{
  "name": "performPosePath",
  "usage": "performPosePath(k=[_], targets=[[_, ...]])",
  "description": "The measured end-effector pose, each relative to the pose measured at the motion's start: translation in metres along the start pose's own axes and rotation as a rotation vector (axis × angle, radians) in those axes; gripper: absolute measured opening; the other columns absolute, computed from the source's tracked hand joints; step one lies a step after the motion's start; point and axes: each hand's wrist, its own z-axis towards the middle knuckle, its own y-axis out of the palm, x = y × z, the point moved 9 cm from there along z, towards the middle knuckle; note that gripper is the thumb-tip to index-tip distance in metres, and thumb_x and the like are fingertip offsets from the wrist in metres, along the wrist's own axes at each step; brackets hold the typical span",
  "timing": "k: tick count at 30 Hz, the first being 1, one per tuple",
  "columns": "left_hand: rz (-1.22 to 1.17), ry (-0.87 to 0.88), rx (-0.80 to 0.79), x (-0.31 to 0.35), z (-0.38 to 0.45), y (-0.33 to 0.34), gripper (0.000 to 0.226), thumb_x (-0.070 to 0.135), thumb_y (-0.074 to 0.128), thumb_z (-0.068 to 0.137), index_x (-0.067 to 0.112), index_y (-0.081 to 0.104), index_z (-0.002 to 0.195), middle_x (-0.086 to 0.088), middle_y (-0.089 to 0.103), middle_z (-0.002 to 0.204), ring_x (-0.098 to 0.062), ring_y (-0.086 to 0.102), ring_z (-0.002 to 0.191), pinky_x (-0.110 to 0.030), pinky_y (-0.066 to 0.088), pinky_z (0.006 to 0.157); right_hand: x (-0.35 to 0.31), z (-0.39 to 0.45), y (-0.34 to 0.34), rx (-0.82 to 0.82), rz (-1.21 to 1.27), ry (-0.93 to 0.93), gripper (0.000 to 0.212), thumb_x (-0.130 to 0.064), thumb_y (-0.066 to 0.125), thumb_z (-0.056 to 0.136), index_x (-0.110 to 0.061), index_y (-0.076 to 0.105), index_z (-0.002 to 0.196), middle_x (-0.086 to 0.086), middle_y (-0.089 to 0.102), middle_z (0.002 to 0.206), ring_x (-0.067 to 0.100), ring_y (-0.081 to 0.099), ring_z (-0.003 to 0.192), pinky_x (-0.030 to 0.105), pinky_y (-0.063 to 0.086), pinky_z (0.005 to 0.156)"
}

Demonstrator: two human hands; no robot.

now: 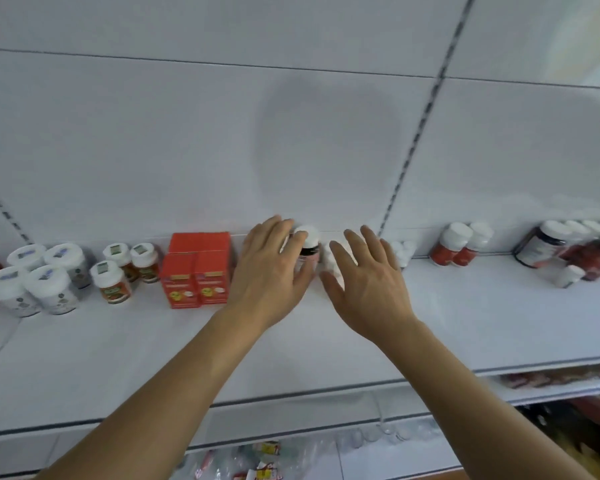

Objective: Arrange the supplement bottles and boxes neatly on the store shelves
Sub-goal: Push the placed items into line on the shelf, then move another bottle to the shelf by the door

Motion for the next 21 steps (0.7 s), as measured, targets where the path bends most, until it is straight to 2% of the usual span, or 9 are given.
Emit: performPosePath(k=[7,12,16,21], targets=[[-0.059,0.021,-0.038,0.160,0.038,0.066,0.044,0.035,0.053,0.094,0.006,0.063,0.126,-0.016,0.058,0.135,-0.038,0.046,0.133,-0.055,0.038,0.107,0.156,-0.068,-0.050,-0.044,-0.116,0.113,0.061,-0.054,0.032,0.096,-0.014,0.061,0.131,0.014,0.055,0.142,0.039,0.037,0.142,0.053,0.033,0.115],[-0.096,0.047,-0.103,0.262,0.064,0.114,0.052,0.043,0.042,0.095,0.009,0.059,0.131,-0.014,0.055,0.138,-0.037,0.044,0.134,-0.055,0.036,0.111,0.270,-0.115,-0.073,-0.064,-0.135,0.235,0.065,-0.054,0.029,0.095,-0.011,0.061,0.131,0.018,0.055,0.142,0.042,0.038,0.142,0.056,0.035,0.114],[-0.145,0.114,-0.173,0.333,0.093,0.159,0.050,0.045,0.043,0.094,0.012,0.060,0.128,-0.009,0.058,0.133,-0.032,0.046,0.130,-0.049,0.038,0.109,0.356,-0.141,-0.076,-0.119,-0.145,0.337,0.065,-0.054,0.027,0.097,-0.011,0.053,0.139,0.017,0.048,0.149,0.040,0.030,0.146,0.055,0.030,0.117],[-0.220,0.146,-0.229,0.395,0.128,0.225,0.047,0.041,0.048,0.093,0.010,0.062,0.125,-0.010,0.062,0.128,-0.030,0.053,0.124,-0.046,0.043,0.106,0.448,-0.157,-0.065,-0.204,-0.132,0.432,0.058,-0.048,0.038,0.102,-0.017,0.037,0.152,0.010,0.032,0.160,0.034,0.015,0.152,0.048,0.019,0.123]])
